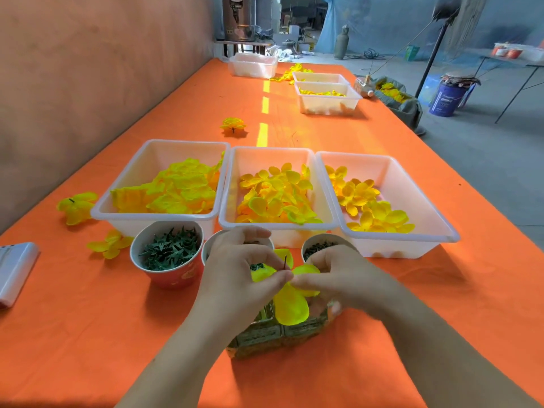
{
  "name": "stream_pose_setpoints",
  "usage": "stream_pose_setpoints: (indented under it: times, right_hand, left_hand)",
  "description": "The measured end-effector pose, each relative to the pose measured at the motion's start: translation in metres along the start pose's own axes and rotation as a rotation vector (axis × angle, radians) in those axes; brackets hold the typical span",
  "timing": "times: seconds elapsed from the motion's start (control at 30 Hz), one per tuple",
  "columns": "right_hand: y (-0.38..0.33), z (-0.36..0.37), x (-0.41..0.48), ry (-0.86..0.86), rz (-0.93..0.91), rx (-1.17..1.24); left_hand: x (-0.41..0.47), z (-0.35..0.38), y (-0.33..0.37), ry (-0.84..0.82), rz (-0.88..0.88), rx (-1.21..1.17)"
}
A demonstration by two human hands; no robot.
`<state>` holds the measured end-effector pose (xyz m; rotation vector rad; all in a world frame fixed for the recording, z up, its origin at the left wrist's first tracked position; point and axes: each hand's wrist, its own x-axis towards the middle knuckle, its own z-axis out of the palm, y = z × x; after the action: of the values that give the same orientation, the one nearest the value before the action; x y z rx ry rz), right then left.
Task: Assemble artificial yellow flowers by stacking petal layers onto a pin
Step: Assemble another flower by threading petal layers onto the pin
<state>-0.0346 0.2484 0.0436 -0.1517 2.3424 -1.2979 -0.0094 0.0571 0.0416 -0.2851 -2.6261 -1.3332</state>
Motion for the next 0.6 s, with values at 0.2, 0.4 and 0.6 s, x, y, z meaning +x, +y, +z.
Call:
stream_pose_setpoints:
  times: [0.2, 0.4, 0.6]
  right_hand:
    - [-0.018, -0.054, 0.071, 0.606, -0.201, -0.684]
    - [-0.011, -0.037, 0.112, 0.331, -0.271, -0.870]
    - [-0.006, -0.043, 0.105, 0.632, -0.342, -0.624]
  left_hand:
    - [0.006, 0.000, -0.007, -0.097, -0.026, 0.005]
    - [0.008, -0.002, -0.010, -0.137, -0.030, -0.010]
    - [0.008, 0.002, -0.015, -0.122, -0.036, -0.053]
